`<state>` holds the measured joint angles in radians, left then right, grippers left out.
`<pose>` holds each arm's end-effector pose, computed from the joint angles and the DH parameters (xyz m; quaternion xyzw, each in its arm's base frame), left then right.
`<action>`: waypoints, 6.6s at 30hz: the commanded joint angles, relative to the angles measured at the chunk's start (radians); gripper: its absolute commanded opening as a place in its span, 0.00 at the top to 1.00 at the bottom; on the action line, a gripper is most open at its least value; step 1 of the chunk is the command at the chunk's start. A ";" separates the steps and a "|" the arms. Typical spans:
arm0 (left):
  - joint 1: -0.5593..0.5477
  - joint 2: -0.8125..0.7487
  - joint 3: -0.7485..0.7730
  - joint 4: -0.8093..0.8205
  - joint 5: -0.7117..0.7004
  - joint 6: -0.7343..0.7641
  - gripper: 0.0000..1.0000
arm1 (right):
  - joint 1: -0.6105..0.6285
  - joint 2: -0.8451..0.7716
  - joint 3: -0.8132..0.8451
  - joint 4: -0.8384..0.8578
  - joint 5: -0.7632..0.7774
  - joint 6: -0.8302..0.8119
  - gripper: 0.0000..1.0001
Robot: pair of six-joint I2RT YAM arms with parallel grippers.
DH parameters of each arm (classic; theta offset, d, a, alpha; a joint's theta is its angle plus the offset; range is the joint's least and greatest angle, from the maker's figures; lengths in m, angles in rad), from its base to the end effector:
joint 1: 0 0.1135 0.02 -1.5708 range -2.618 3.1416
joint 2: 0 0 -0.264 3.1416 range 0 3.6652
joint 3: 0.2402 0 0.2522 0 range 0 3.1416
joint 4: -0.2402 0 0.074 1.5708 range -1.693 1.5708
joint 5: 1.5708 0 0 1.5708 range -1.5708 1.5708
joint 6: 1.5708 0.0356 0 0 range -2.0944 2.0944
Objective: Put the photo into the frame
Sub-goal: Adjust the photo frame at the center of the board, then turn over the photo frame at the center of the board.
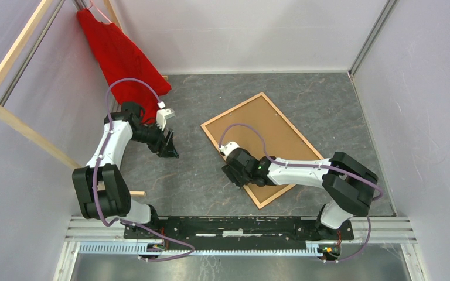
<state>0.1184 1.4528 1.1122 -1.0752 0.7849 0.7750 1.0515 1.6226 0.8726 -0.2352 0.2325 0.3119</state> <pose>0.2563 0.0052 0.2524 0.3251 0.8625 -0.3130 0.2292 0.1629 0.2684 0.1635 -0.3125 0.8988 0.0944 0.2926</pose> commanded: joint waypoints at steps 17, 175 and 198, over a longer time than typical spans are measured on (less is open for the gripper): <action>0.007 -0.051 -0.080 0.026 0.055 0.168 0.24 | 0.057 0.069 0.162 -0.040 0.096 0.027 1.00; -0.120 -0.285 -0.369 0.787 -0.208 -0.410 0.00 | -0.953 -0.277 -0.493 0.409 -0.721 0.145 0.38; -0.120 -0.239 -0.548 1.364 -0.636 -0.768 0.00 | -0.952 -0.721 -0.646 0.658 0.376 -0.057 0.02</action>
<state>-0.0059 1.1828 0.6388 -0.0105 0.3164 0.1577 0.1028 0.9192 0.4217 0.0883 0.2596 0.3550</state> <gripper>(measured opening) 0.996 0.979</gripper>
